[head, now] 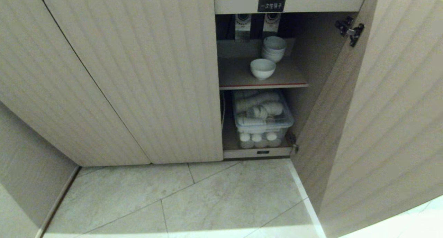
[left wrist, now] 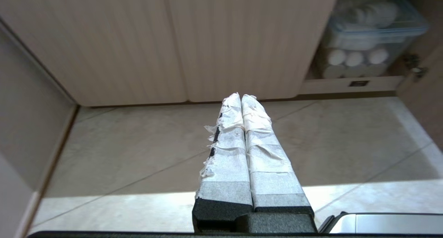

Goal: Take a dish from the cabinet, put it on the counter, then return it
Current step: Close the cabinet door

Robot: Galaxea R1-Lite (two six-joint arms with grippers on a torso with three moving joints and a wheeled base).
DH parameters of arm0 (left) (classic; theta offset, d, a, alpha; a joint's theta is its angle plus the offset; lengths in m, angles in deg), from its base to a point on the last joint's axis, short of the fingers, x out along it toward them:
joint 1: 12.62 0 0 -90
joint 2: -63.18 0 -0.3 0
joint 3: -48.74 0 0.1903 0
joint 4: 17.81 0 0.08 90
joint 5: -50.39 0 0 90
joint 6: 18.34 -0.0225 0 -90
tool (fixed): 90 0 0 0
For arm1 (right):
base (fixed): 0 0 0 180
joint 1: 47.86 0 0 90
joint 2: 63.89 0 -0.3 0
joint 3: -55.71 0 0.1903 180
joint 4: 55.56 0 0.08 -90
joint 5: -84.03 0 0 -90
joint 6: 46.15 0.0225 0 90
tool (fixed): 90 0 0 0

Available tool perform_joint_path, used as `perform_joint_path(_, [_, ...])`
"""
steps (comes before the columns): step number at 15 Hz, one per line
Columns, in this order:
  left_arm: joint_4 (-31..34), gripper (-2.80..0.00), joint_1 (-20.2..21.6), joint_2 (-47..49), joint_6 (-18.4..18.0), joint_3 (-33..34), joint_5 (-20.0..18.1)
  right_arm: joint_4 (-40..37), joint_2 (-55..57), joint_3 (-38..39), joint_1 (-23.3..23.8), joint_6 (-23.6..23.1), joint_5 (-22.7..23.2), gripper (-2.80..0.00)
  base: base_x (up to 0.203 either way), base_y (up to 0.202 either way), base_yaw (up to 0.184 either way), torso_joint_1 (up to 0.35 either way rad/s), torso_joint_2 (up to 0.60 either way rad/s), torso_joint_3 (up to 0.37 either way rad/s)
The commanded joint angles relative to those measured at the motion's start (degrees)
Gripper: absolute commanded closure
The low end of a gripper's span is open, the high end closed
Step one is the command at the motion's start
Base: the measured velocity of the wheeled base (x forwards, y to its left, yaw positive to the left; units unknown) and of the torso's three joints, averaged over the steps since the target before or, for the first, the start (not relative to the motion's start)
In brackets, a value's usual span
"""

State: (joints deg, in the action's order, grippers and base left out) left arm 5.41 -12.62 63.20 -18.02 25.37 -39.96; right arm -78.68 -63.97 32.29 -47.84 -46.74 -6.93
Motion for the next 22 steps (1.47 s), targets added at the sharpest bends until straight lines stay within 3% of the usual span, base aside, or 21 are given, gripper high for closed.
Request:
perform_joint_path(1, [-0.03, 0.00, 0.00, -0.02, 0.04, 0.00, 0.00, 0.02, 0.07, -0.03, -0.02, -0.02, 0.00, 0.00, 0.000, -0.193, 0.003, 0.002, 0.00, 0.002])
perform_joint_path(10, [-0.03, 0.00, 0.00, -0.02, 0.04, 0.00, 0.00, 0.02, 0.07, -0.04, -0.02, -0.02, 0.00, 0.00, 0.000, -0.182, 0.001, 0.003, 0.00, 0.004])
perform_joint_path(22, [-0.03, 0.00, 0.00, -0.02, 0.04, 0.00, 0.00, 0.20, 0.07, 0.05, -0.02, 0.33, 0.08, 0.00, 0.000, -0.005, 0.000, 0.000, 0.00, 0.000])
